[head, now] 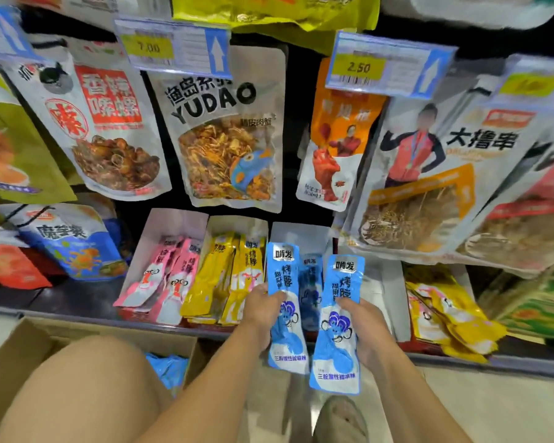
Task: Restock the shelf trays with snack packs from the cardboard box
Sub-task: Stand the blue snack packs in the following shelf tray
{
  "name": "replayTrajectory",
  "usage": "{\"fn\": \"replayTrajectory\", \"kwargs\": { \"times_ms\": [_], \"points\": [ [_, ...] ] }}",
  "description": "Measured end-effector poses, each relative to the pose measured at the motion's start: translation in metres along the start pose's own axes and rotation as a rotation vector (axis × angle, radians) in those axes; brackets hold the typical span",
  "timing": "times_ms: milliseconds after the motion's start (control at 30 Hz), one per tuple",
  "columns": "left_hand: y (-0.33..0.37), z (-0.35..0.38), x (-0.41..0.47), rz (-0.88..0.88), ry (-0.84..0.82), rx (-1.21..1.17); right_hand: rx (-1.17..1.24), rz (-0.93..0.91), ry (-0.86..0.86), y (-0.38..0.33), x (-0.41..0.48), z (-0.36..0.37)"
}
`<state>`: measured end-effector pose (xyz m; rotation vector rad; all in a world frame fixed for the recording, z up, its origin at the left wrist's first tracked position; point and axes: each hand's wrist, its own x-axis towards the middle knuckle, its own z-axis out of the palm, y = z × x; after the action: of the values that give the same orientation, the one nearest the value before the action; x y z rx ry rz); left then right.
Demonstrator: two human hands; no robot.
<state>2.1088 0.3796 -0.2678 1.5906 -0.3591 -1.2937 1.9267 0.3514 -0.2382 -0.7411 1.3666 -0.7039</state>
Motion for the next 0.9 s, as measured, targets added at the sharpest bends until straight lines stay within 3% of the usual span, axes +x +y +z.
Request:
{"fn": "replayTrajectory", "kwargs": {
  "times_ms": [267,500,667,900],
  "points": [
    [-0.006,0.037,0.053,0.006,0.021,0.133,0.113,0.027,0.077,0.013,0.037,-0.041],
    [-0.04,0.064,0.14,-0.094,0.037,0.184,0.162,0.048,0.09,0.015,0.061,-0.058],
    [-0.04,0.086,0.141,-0.099,-0.012,0.178,0.226,0.07,0.114,0.017,0.074,-0.059],
    [-0.057,0.092,0.142,0.073,0.034,0.572,0.277,0.099,0.119,0.024,0.08,-0.058]
  ]
}}
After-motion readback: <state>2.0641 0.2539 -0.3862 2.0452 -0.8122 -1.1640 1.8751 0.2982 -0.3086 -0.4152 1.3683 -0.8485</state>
